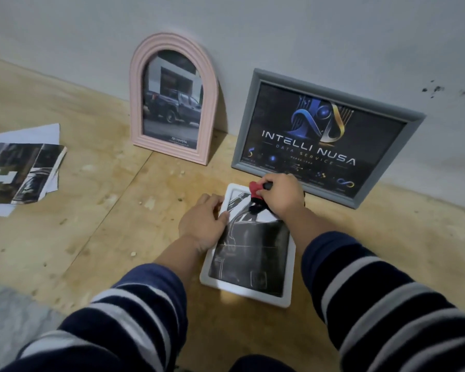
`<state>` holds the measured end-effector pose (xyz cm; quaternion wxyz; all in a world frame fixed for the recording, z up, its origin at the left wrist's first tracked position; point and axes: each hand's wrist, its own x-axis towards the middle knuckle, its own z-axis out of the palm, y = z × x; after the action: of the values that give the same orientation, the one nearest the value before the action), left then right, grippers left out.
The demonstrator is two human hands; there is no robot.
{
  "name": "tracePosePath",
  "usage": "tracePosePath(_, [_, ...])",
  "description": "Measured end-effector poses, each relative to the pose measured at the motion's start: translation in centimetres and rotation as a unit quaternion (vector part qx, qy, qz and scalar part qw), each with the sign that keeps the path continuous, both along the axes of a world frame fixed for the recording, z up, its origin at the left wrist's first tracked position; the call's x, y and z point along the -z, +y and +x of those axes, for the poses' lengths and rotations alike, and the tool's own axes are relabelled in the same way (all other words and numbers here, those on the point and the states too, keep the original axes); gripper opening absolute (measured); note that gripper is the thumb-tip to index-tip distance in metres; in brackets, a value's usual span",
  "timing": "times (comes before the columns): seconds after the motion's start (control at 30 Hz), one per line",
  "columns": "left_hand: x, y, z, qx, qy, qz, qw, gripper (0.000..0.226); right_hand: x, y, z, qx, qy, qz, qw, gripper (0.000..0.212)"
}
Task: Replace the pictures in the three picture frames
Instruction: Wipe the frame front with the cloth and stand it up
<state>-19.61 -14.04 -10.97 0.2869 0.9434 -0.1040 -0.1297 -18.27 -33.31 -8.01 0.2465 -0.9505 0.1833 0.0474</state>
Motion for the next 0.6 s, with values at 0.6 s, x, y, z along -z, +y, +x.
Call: tracePosePath(0.6, [-0.2,-0.1,-0.1,-0.012,0.007,-0.013,1.000,0.035,-1.5,3.4,-0.1,0.152,-0.149,0.183,0.960,0.020])
